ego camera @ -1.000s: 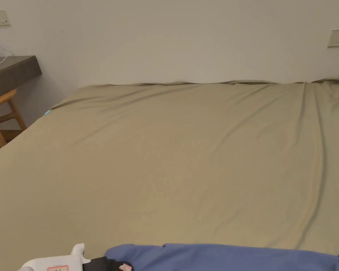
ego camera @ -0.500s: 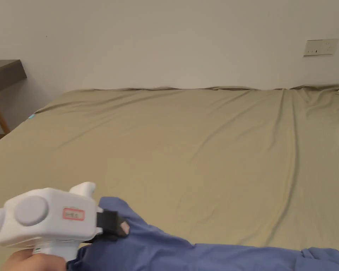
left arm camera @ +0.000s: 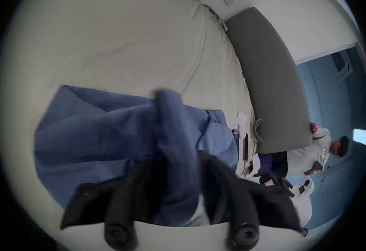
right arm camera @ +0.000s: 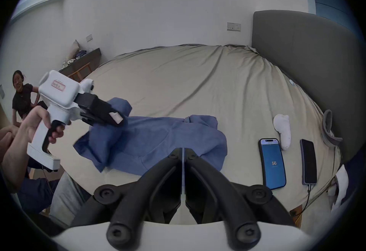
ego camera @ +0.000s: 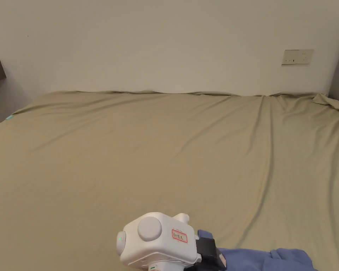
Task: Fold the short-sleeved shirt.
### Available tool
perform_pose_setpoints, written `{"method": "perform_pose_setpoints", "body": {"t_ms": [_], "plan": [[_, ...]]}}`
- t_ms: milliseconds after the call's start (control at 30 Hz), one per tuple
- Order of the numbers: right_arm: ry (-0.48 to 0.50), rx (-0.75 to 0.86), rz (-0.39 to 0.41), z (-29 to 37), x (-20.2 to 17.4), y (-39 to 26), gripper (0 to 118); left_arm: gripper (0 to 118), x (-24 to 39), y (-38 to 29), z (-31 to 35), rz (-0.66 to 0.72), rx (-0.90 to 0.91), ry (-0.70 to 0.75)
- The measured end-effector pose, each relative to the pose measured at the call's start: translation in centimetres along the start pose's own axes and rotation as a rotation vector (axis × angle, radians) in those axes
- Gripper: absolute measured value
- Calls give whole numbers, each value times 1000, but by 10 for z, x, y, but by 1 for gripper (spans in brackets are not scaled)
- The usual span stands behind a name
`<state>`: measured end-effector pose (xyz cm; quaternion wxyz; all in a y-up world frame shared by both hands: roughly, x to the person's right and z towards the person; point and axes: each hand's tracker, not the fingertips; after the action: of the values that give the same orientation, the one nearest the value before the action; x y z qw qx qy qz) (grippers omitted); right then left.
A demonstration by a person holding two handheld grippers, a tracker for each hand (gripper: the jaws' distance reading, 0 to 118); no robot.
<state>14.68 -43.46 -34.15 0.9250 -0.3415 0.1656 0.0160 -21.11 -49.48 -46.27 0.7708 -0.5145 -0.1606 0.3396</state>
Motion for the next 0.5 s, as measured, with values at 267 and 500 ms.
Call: {"method": "perform_pose_setpoints", "body": {"t_ms": [267,500], "plan": [[2,-26,-6,1,2,-8,4,85,-26,-10,39,41,165,-147],[21,-13,11,6,-5,-6,4,7,-72,-36,13,63,166,-86]]}}
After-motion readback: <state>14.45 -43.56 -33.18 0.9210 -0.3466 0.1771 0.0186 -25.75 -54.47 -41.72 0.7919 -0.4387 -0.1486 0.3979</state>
